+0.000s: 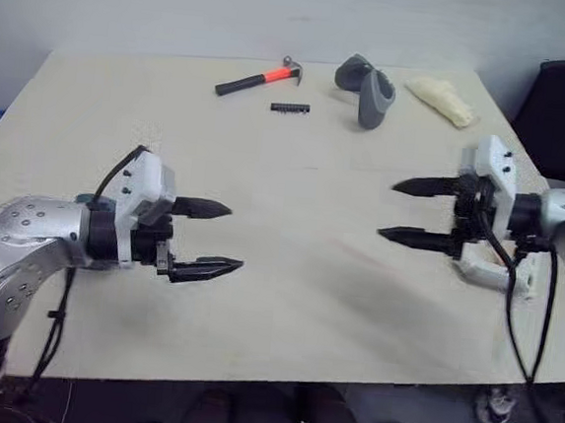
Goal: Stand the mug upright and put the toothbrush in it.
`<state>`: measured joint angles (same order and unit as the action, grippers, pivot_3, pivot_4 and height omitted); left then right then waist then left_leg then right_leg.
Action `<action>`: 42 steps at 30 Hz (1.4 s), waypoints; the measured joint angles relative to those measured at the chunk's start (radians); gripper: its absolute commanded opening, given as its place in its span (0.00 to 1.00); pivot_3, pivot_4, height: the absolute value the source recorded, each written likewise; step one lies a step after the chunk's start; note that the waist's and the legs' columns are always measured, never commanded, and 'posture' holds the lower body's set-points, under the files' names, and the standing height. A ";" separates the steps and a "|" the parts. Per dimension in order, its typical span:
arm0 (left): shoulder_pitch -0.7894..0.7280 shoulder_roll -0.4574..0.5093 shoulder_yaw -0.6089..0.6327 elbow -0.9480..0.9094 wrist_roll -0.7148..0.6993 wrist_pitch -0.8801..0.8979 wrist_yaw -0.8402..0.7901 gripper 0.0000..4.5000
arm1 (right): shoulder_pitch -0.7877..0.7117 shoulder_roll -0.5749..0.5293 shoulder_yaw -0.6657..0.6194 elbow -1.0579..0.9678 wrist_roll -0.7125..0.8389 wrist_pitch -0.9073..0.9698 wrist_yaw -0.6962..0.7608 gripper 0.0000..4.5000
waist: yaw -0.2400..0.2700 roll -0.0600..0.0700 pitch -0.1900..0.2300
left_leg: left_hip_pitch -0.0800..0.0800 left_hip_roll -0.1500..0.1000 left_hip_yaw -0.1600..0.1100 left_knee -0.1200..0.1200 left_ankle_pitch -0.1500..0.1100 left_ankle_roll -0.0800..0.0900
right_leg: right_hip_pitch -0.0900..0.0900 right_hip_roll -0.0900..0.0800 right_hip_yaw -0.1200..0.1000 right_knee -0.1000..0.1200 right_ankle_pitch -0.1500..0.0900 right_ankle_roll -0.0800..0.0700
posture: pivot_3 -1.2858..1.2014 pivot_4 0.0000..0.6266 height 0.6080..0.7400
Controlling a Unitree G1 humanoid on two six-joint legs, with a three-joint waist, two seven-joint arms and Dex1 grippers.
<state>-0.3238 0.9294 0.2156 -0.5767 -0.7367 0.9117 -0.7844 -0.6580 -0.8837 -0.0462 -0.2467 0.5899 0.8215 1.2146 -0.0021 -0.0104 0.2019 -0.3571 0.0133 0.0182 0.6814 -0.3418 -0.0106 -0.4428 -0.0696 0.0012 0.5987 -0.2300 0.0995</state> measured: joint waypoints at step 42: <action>0.078 -0.098 0.027 -0.107 0.347 0.699 0.611 1.00 | 0.055 0.102 0.038 -0.177 0.243 0.106 -0.165 0.99 | -0.002 -0.005 -0.001 | -0.001 -0.002 0.002 0.000 -0.002 0.003 | -0.001 -0.003 0.001 -0.003 0.001 0.002 | 0.52 0.24 1.00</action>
<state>-0.2453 0.8309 0.2424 -0.6842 -0.3897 1.6104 -0.1734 -0.6029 -0.7817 -0.0081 -0.4236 0.8333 0.9272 1.0500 -0.0037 -0.0154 0.2010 -0.3584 0.0114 0.0207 0.6817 -0.3436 -0.0076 -0.4439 -0.0727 0.0025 0.5954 -0.2287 0.1016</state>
